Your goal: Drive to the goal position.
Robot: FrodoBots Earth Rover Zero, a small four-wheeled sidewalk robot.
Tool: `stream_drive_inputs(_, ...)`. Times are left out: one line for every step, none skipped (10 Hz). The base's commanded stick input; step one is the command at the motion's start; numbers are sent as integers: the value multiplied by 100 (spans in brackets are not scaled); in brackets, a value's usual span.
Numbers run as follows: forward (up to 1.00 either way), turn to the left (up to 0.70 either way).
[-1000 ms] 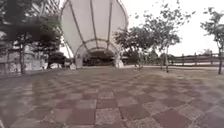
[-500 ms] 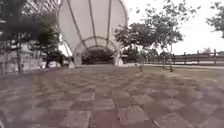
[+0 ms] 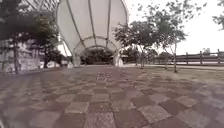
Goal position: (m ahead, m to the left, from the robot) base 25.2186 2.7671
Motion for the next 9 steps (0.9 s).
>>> stream_drive_inputs(100, 0)
stream_drive_inputs(100, 0)
stream_drive_inputs(100, 0)
stream_drive_inputs(100, 0)
stream_drive_inputs(100, 0)
stream_drive_inputs(100, 0)
stream_drive_inputs(100, 0)
stream_drive_inputs(100, 0)
stream_drive_inputs(100, 0)
